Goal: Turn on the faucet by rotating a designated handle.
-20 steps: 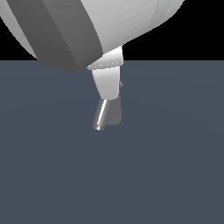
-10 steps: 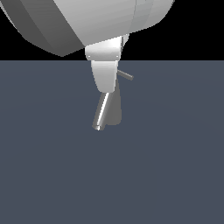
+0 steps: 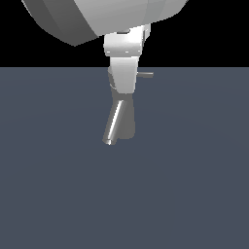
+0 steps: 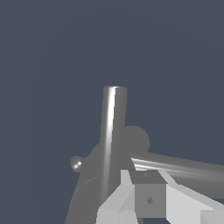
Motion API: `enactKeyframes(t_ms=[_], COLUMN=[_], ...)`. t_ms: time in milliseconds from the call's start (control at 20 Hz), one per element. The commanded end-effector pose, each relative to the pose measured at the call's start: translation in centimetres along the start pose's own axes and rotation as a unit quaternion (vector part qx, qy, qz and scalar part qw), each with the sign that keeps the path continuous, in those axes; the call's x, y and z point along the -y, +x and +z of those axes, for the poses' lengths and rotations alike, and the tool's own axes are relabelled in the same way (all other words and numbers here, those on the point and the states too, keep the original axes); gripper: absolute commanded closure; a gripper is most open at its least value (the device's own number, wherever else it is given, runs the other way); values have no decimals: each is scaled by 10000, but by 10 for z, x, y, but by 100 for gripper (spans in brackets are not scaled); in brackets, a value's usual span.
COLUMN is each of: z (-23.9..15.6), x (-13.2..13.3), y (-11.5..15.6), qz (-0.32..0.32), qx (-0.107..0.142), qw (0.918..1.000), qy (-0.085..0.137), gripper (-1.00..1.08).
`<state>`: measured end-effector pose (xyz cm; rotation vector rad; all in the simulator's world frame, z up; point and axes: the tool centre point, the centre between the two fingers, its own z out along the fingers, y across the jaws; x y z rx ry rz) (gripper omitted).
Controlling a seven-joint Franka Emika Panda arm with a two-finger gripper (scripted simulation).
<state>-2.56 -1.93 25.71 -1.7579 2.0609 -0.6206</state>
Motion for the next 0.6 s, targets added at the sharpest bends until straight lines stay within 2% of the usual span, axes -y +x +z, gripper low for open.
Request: enactKeyframes(t_ms=[0, 550], z=[1, 0], x=[23, 53], y=[19, 46], qz=[193, 353], qx=[-38, -175], qw=[9998, 9992], qy=[88, 83], gripper=[108, 108])
